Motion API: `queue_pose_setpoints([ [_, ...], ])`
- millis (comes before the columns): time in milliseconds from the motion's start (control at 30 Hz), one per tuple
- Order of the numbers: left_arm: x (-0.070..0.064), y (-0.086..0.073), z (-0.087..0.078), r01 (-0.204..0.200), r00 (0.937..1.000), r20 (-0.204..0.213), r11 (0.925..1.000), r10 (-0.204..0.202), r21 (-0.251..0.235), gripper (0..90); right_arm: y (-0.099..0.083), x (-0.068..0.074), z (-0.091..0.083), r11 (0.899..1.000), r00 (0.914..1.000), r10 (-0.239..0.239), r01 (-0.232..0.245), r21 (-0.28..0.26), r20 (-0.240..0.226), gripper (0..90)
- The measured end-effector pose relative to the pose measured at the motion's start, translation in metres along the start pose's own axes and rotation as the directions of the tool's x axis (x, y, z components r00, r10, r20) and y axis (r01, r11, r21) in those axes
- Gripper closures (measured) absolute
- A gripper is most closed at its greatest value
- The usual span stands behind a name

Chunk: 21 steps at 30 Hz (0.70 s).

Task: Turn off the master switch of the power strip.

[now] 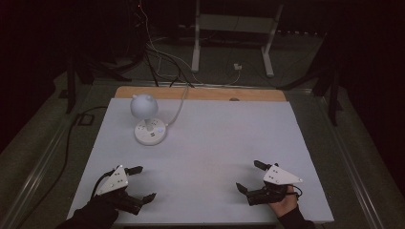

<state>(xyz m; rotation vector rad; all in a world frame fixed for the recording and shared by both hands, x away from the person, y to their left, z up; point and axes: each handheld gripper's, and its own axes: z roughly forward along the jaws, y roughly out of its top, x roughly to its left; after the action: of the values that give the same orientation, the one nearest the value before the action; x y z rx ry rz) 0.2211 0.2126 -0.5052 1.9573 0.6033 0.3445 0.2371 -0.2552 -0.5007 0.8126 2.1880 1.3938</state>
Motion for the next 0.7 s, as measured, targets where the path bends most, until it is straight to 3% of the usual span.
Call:
queue_pose_setpoints([
  [33,-0.001,0.001,0.000,-0.005,0.9999,-0.010,1.0000,0.005,0.004,0.3,0.001,0.000,0.000,1.000,1.0000,0.005,-0.005,-0.005,-0.005,0.0],
  [267,-0.004,0.006,0.001,-0.008,0.9998,0.019,0.9991,0.008,0.041,0.2,0.003,0.001,-0.001,1.000,1.0000,-0.002,0.002,-0.014,-0.001,0.0],
  [700,-0.009,0.024,-0.001,0.000,0.9986,0.052,0.9998,-0.001,0.022,0.2,0.005,0.002,-0.002,1.000,1.0000,0.001,-0.001,-0.028,0.005,0.0],
])
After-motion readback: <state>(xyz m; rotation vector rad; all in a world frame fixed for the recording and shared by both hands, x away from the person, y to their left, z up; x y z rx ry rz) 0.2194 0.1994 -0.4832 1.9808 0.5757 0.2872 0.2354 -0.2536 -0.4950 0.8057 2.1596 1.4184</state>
